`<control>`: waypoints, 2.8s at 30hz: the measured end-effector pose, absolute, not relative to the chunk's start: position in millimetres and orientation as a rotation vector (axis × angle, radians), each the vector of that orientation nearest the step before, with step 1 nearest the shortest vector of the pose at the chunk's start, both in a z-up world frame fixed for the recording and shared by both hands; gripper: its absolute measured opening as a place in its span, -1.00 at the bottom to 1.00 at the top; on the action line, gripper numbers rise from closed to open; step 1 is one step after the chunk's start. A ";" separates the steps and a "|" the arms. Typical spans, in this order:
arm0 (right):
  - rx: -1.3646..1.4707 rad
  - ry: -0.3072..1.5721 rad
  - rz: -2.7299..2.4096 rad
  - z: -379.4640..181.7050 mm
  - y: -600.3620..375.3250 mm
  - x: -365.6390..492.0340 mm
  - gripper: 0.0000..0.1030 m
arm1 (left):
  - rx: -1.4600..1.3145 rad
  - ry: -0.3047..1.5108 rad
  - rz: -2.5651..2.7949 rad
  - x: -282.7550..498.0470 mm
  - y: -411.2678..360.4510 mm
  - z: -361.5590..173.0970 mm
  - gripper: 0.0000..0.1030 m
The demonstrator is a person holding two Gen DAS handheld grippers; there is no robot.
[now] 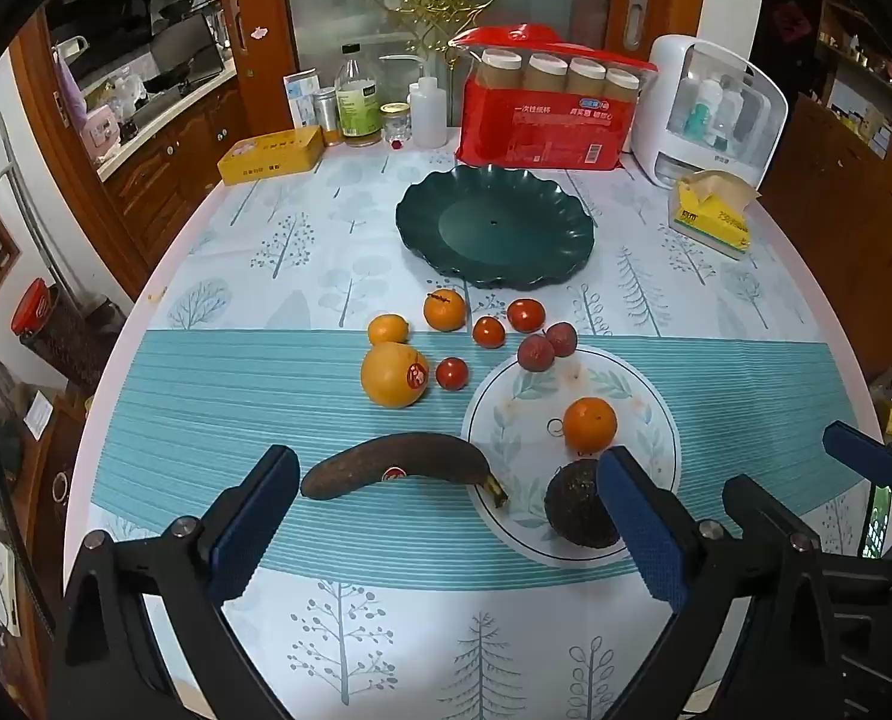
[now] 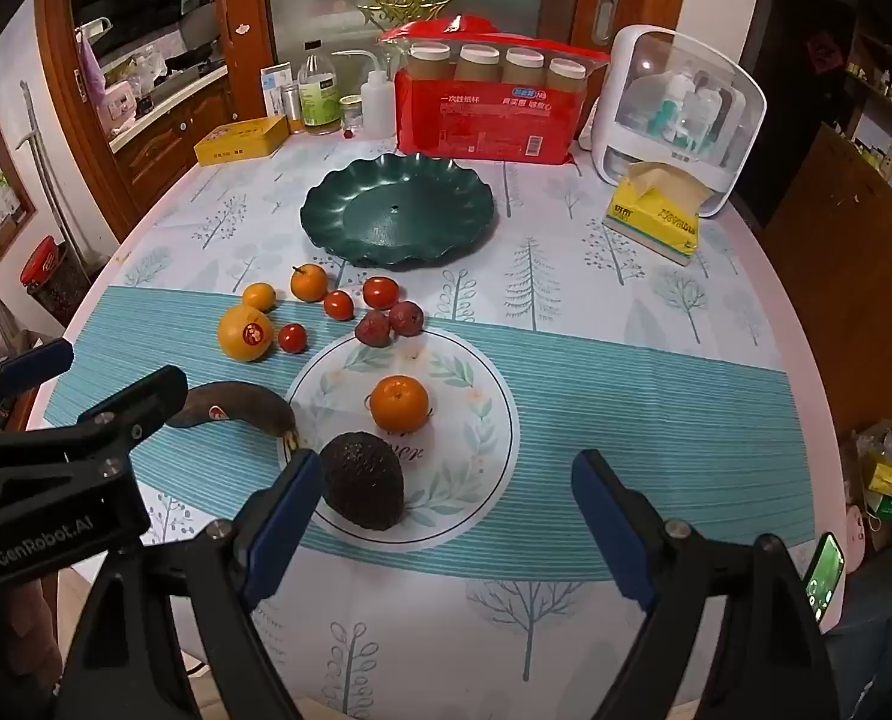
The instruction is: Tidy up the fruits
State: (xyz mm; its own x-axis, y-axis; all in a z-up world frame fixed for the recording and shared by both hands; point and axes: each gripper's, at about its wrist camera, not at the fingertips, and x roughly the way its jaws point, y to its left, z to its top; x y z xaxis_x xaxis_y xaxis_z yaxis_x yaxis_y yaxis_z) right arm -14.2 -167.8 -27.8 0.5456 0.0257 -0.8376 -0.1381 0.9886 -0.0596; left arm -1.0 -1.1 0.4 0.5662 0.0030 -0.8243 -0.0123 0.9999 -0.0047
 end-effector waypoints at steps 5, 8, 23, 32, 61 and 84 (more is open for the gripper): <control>-0.126 0.986 0.094 -28.3 -168.7 -13.5 0.67 | -0.002 0.947 0.008 -8.2 -5.8 1.7 0.92; -0.125 0.980 0.093 -28.1 -170.0 -12.7 0.67 | -0.023 0.986 0.004 -0.6 -1.3 -2.1 0.92; -0.125 0.978 0.096 -28.8 -175.4 -14.1 0.67 | -0.027 0.983 0.005 -2.2 -2.5 -3.4 0.92; -0.123 0.975 0.097 -28.3 -176.5 -14.5 0.67 | -0.028 0.982 0.006 -0.4 -4.3 -3.3 0.92; -0.102 0.948 0.103 -20.4 -182.3 -9.5 0.66 | -0.041 0.971 0.047 -5.8 -1.2 5.0 0.92; -0.089 0.912 0.073 -2.0 -180.8 -6.9 0.66 | -0.111 0.897 0.059 -3.9 42.9 32.4 0.92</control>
